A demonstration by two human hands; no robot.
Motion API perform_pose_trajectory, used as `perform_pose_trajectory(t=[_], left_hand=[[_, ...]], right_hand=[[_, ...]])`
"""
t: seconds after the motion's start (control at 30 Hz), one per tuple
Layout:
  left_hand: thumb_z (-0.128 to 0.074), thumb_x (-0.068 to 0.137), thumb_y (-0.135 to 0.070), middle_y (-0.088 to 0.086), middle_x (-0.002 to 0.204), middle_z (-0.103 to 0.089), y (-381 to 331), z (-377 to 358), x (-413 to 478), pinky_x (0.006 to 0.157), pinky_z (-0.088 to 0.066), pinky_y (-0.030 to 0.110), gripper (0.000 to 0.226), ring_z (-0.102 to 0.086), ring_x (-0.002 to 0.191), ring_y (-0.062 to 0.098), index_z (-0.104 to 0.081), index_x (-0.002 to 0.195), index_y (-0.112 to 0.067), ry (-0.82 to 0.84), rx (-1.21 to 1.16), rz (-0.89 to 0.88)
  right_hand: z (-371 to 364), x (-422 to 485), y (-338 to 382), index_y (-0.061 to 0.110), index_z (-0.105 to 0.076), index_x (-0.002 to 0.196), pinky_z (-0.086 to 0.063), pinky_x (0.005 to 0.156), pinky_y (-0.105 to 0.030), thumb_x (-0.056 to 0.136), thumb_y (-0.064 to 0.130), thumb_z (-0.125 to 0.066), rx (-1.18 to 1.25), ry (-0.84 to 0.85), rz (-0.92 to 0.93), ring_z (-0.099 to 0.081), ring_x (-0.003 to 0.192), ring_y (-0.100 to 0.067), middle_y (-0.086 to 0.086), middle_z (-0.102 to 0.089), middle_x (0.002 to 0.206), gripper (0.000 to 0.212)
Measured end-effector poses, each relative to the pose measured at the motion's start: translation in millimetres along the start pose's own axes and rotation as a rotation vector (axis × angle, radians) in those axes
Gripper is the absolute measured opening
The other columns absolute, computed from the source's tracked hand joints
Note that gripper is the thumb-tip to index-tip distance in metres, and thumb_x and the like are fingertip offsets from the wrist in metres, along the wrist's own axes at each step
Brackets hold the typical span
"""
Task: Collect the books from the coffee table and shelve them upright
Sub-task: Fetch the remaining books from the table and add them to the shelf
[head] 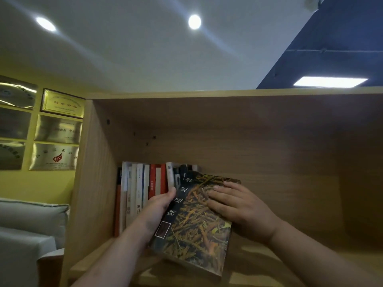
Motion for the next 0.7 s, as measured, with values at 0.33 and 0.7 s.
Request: perform_pose_trajectory(t=[0.33,0.7], left_hand=[[-0.066,0.083,-0.055,-0.004,0.166,0.014,35.2,1.5,22.8,0.123,0.004,0.056,0.097,0.018,0.152,0.03,0.005,0.149,-0.059,-0.153,1.334,-0.365],[-0.04,0.092,-0.058,-0.002,0.157,0.033,38.9,-29.7,25.4,0.117,0.017,0.058,0.071,0.038,0.142,0.023,-0.008,0.154,-0.047,0.043,1.661,-0.644]], right_hand=[[38.9,-12.6,-5.2,0.012,-0.07,0.121,-0.055,0.086,-0.01,0.084,0.035,-0.072,0.182,-0.248,-0.322,-0.069,0.1,0.002,0.007,-0.074,0.11,0.044],[0.5,-23.4,-51.2,0.026,-0.065,0.086,-0.053,0.062,-0.016,0.091,0.011,-0.072,1.042,-0.641,-1.26,-0.071,0.079,-0.001,0.011,-0.072,0.083,0.017]])
Point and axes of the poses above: each hand's wrist, its own x-axis towards the middle knuckle, its own z-axis out of the back of the hand, y = z × x, the point moved 6 cm from there along x, towards the middle knuckle
